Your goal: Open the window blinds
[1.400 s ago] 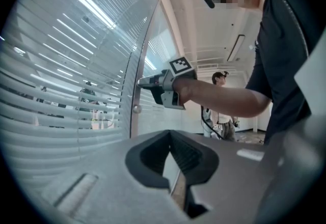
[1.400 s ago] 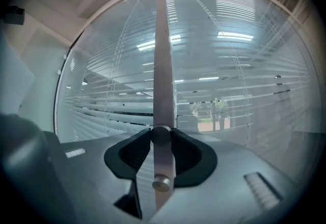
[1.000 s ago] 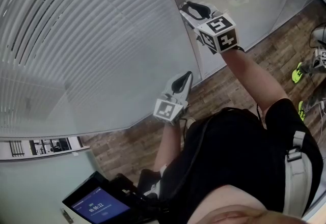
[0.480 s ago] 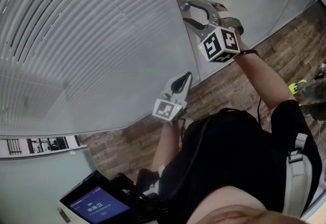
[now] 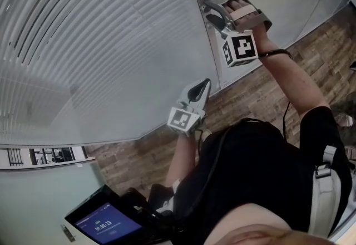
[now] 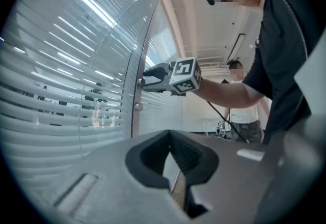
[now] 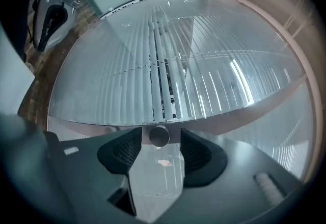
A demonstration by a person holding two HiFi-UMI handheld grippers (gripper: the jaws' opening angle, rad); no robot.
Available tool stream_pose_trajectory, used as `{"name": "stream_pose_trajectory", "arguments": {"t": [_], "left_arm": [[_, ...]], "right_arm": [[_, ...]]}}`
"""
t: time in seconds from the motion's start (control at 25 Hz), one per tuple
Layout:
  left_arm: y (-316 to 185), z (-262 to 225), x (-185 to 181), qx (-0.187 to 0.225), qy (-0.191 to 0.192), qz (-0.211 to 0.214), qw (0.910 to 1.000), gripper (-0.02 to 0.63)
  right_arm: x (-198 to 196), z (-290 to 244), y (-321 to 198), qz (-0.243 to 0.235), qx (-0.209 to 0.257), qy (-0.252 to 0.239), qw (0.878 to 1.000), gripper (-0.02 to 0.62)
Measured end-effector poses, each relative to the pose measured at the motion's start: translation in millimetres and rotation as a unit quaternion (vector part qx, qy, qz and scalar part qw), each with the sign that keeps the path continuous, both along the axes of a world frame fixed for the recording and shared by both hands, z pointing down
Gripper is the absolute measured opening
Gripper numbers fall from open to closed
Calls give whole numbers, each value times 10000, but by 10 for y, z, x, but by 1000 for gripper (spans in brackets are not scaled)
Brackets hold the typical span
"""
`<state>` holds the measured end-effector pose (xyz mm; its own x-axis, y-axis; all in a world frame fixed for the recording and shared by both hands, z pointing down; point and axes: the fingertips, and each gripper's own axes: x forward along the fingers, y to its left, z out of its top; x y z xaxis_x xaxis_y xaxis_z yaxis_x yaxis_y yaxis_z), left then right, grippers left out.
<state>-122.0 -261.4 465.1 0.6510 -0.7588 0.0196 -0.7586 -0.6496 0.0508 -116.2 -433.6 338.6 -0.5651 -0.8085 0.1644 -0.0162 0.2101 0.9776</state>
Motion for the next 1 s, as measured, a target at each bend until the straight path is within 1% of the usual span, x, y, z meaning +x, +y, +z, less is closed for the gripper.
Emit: {"name": "stream_pose_trajectory", "arguments": {"t": [0.08,0.12,0.16,0.2,0.48,0.6,0.8,0.88,1.0], "left_arm": [[-7,1,-7,-6,5,-17,10000,3],[-8,2,-7,-11,9,-21,10000,3],[-7,5,-5,-16,11,-20,10000,3],[-6,9,-2,-20,11,-17,10000,3],[-11,3,-25,-2,-6,-30,10000,3],[-4,7,-23,-13,-6,-27,10000,3],[13,25,-37,-20,-6,-59,10000,3],[15,29,-60,-25,-2,-79,10000,3],[28,43,-80,-52,-12,-86,9999,3]], "right_arm": [[-6,18,-22,21,29,86,10000,219],[-7,26,-32,34,41,135,9999,192],[-8,34,-38,41,43,168,9998,145],[-8,41,-41,42,38,177,9998,132],[-19,37,-48,53,-39,-45,10000,129],[-27,30,-46,47,-291,-396,9988,129],[-16,1,-47,80,-688,-1045,9921,129],[-21,-33,-52,106,-905,-1388,9861,129],[-22,-66,-59,156,-1304,-1889,9732,129]]}}
